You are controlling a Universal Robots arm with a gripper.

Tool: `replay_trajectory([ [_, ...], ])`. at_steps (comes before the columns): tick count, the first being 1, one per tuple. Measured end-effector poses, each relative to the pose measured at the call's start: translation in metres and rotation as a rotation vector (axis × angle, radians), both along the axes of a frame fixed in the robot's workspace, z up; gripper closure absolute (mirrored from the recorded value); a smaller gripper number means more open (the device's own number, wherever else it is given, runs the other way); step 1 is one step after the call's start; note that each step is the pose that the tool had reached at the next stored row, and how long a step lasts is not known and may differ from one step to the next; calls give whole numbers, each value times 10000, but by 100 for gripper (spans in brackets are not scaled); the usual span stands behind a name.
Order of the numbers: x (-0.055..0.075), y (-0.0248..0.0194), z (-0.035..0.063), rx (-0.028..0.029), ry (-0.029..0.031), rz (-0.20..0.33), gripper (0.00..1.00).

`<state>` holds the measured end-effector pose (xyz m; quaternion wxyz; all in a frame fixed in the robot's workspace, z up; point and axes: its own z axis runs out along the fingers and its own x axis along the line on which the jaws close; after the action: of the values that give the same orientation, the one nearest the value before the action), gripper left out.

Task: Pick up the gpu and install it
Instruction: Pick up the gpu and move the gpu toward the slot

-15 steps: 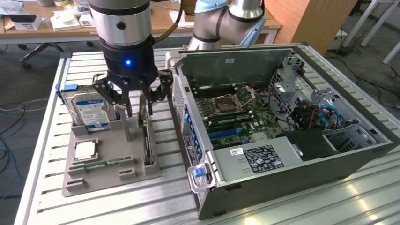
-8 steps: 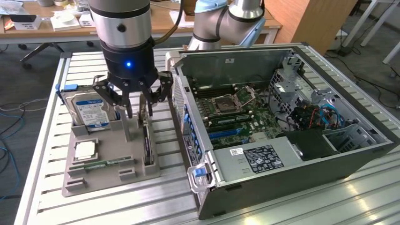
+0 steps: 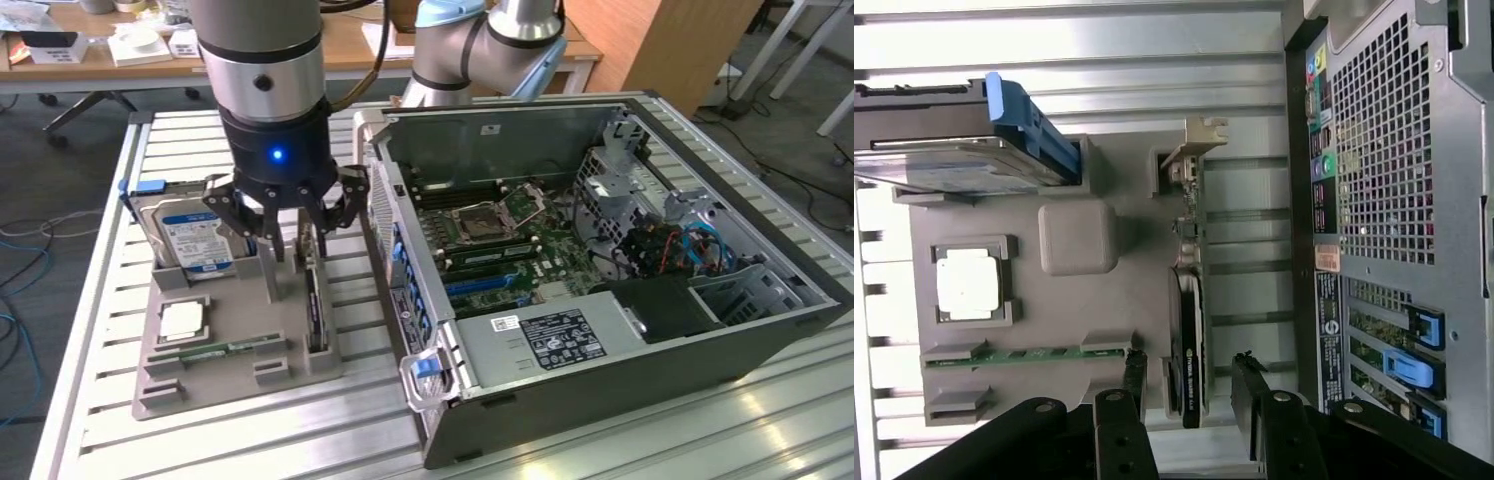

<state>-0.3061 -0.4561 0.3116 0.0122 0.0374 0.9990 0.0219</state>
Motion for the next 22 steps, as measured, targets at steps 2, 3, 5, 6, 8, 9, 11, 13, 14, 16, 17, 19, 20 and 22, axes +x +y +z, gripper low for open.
replay_trajectory([
  [2,0,0,-36,0,0,0,53],
  [3,0,0,-56,0,0,0,53],
  [5,0,0,-91,0,1,0,53],
  [6,0,0,-108,0,1,0,53],
  [8,0,0,-132,0,1,0,53],
  [9,0,0,-134,-7,1,0,53],
  [11,0,-1,-134,-10,2,0,53],
  [13,3,-8,-135,-10,1,0,53],
  [14,6,-11,-135,-9,0,1,53],
  [16,9,-18,-134,-10,2,0,53],
  [17,13,-21,-134,-10,2,0,53],
  [19,21,-25,-135,-9,2,-1,53],
  [20,25,-25,-136,-9,2,-1,53],
  [22,37,-25,-136,-9,3,0,53],
])
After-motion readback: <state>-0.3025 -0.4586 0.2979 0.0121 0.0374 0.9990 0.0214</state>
